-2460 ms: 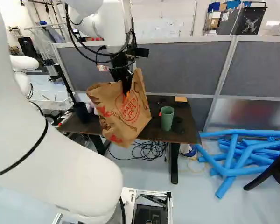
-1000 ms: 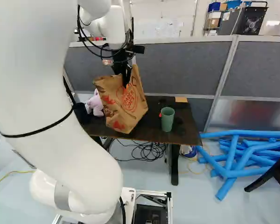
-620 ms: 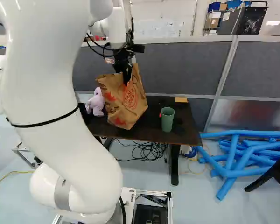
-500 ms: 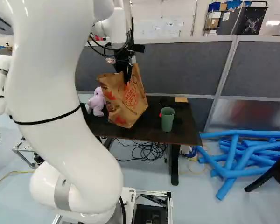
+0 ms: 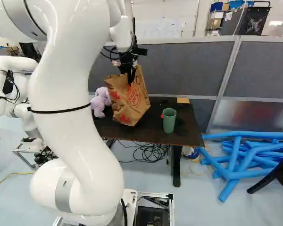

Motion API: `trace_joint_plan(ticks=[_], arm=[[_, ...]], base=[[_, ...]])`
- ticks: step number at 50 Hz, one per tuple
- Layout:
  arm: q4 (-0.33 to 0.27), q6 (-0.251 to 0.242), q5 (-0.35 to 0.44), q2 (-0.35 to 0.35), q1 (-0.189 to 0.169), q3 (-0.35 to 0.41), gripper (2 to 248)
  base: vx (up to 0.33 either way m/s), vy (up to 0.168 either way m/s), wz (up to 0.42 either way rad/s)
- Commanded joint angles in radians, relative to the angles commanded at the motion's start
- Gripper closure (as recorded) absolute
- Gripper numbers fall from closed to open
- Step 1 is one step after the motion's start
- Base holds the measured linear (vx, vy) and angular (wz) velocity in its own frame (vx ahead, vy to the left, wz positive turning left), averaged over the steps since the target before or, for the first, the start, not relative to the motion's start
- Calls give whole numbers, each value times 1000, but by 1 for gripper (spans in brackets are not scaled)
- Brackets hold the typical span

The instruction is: Pick up the bag on the ground and place it on the table

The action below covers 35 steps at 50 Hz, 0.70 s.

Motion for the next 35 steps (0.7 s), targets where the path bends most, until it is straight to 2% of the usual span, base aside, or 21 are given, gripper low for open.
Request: trace_joint_plan(ticks=[18,35], arm=[[0,0,40,-110,0,-86,229],[0,0,50,-178,1,-129,229]], base=[[0,0,0],[0,0,0]])
